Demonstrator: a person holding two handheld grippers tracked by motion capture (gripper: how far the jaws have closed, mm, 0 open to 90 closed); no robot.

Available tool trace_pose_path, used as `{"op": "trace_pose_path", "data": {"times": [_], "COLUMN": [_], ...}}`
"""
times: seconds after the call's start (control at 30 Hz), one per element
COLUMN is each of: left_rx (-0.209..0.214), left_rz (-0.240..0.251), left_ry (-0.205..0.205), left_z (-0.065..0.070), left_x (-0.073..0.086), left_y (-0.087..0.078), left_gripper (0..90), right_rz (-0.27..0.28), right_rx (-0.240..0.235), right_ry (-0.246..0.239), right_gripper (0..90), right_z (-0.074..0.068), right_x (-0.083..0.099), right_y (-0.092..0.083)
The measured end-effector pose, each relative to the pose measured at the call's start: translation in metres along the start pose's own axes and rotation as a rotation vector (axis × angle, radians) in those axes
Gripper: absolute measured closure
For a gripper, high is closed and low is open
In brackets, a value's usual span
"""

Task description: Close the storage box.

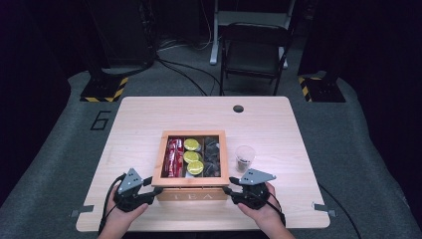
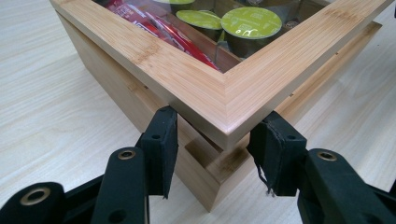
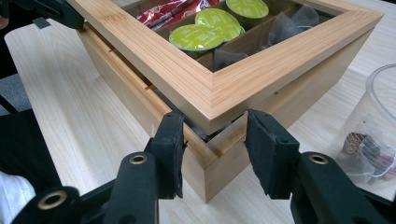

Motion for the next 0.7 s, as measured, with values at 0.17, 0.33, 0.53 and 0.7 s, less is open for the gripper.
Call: {"op": "trace_pose_path", "data": {"times": [0.17,0.33,0.53,0.7], "left_rx": [0.017,0.009,0.033,0.025], "left_rz": [-0.014,-0.112,-0.104,-0.088], "left_ry": [-0.04,-0.01,-0.043,-0.035], "left_z": [-0.001,0.004,0.005,0.004], "left_x": [0.002,0.01,0.01,0.008], "left_y": [0.002,0.01,0.012,0.011], "left_gripper": [46.8,37.5,29.0,28.6], "right_rz": [-0.018,-0.033,-0.032,-0.019], "right_rx": [-0.006,-0.006,-0.039,-0.022], "right_ry": [-0.005,-0.006,0.03,0.034], "right_gripper": [57.1,55.9,46.6,43.2], "right_z": [0.0,-0.002,0.0,0.002], "right_x": [0.002,0.004,0.004,0.002], "right_y": [0.001,0.002,0.003,0.004]}}
Point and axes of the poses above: each handheld gripper's, and its own axes: y roughly forward along the jaws, x roughly out of its underside, z roughly to its right, the point moved 6 cm from there along y, roughly forward along the jaws, and after that the axes turned 4 degrees about x, right-handed, at the moved point
